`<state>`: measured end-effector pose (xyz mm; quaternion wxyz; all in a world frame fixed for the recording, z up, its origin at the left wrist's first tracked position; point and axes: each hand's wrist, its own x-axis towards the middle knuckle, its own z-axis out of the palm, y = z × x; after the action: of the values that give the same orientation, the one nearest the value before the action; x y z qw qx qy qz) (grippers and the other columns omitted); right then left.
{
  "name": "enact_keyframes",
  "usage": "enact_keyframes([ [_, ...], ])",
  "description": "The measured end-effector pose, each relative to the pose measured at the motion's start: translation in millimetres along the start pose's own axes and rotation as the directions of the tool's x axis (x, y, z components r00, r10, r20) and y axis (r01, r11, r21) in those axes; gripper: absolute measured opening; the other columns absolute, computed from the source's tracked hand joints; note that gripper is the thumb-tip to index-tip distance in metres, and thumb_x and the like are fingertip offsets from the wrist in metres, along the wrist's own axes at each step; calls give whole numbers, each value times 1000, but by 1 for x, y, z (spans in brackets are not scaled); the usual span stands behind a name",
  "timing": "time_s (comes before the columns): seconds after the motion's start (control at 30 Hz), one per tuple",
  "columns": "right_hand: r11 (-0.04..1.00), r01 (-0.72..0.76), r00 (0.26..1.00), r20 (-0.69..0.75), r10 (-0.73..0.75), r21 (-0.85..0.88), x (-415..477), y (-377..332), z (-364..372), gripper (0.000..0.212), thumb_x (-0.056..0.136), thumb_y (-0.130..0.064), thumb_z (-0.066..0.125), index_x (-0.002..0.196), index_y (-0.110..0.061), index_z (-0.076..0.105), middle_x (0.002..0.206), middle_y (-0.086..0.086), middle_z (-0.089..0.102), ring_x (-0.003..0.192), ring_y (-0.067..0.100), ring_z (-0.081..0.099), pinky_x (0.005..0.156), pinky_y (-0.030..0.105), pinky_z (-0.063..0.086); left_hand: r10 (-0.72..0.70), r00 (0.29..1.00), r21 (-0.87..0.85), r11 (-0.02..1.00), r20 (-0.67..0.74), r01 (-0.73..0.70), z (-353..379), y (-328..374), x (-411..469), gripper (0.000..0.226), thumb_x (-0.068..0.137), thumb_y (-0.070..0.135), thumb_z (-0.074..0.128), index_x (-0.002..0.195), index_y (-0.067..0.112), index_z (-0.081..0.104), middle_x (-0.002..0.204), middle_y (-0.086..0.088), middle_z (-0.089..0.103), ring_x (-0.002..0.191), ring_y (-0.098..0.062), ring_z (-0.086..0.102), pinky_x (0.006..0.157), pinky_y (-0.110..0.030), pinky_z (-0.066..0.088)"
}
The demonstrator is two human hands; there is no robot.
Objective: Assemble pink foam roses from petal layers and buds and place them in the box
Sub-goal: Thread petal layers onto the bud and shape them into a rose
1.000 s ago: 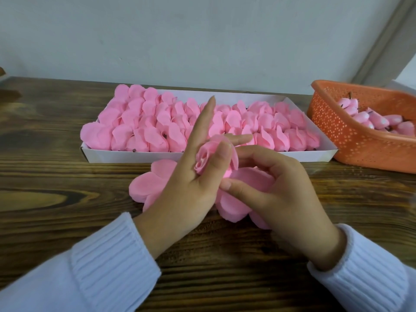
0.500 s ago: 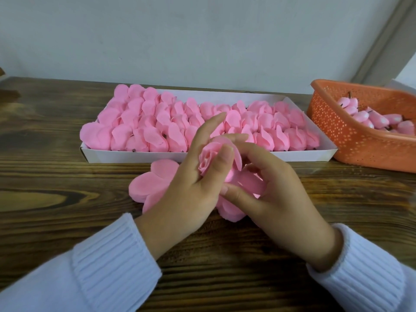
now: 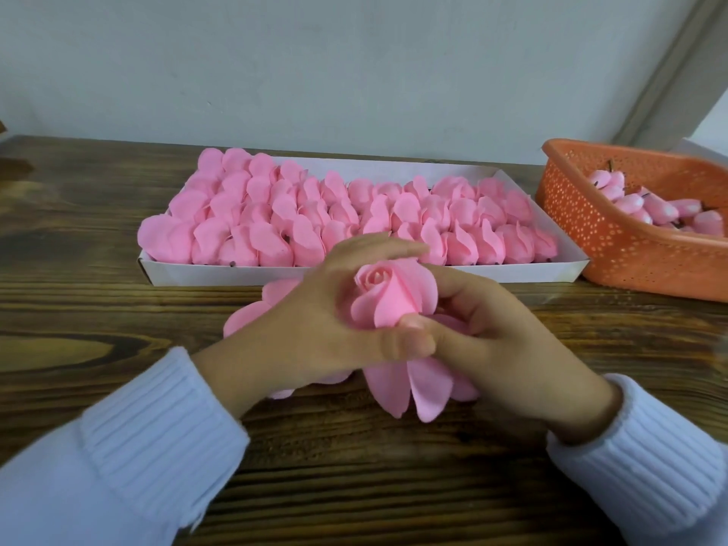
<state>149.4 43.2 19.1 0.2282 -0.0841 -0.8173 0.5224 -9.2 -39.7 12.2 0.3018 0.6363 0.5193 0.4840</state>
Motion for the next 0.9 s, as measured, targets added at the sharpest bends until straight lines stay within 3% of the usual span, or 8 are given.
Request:
enact_keyframes([
  [0.07, 1000, -12, 999, 52, 13, -22, 1, 1, -1, 27, 89, -20, 57, 111, -10, 66, 110, 2, 69, 107, 15, 63, 93, 27, 48, 28, 993, 66, 997, 112, -36, -1, 5, 1, 66, 63, 77, 61, 115, 37, 59, 127, 11, 55, 125, -11, 48, 106, -40, 40],
  [0.17, 993, 47, 991, 129, -32, -110, 2, 4, -2, 27, 90, -17, 55, 111, -4, 65, 123, 1, 61, 122, 13, 52, 105, 28, 38, 144, 963, 64, 985, 228, -162, 6, 13, 2, 22, 82, 42, 64, 103, 36, 63, 105, 11, 60, 104, -6, 57, 92, -20, 45],
  [0.3, 1000, -2, 993, 117, 4, -15, 1, 3, -5, 24, 88, -18, 61, 107, -7, 69, 120, -4, 64, 117, 6, 56, 97, 18, 41, 150, 963, -88, 987, 226, -133, 10, 14, -3, 34, 93, 11, 53, 108, 40, 57, 95, 36, 61, 87, 23, 56, 74, 5, 38],
  [0.4, 993, -51, 996, 79, 43, 106, 1, 2, -4, 26, 85, -16, 60, 107, -5, 69, 109, -3, 70, 105, 4, 63, 87, 13, 45, 63, 993, -77, 996, 101, -55, 10, 11, -6, 23, 90, 35, 57, 101, 55, 59, 95, 45, 60, 90, 25, 54, 73, 7, 35],
  [0.57, 974, -93, 995, -15, 99, 206, 2, 1, -4, 26, 81, -17, 64, 106, -13, 67, 100, -5, 74, 97, 8, 68, 81, 16, 50, 24, 999, -89, 996, 46, -20, 13, 16, -6, 22, 89, 29, 46, 111, 26, 50, 62, 40, 59, 61, 26, 53, 56, 8, 34],
  [0.67, 985, -96, 987, -113, 113, 140, 2, 0, -5, 25, 81, -22, 65, 103, -11, 69, 97, 3, 74, 92, 12, 69, 77, 19, 53, -1, 999, -170, 985, -38, -6, 13, 20, -5, 29, 85, 26, 47, 114, 26, 54, 78, 32, 68, 80, 20, 61, 64, 4, 41],
  [0.77, 996, -69, 970, -229, 80, 57, 1, 0, -5, 15, 86, -14, 64, 99, -8, 69, 91, 7, 74, 85, 17, 70, 74, 24, 56, -42, 994, -237, 971, -105, 16, 15, 21, -6, 26, 89, 22, 46, 113, 28, 51, 44, 27, 55, 44, 20, 51, 42, 5, 31],
  [0.9, 965, 34, 924, -360, -129, -259, 0, -1, -3, 9, 88, -10, 68, 87, -18, 69, 78, -5, 72, 72, 9, 67, 67, 21, 54, -41, 990, -252, 968, -134, 6, 17, 23, -3, 34, 80, 26, 49, 113, 24, 54, 45, 29, 54, 43, 19, 50, 42, 4, 32],
])
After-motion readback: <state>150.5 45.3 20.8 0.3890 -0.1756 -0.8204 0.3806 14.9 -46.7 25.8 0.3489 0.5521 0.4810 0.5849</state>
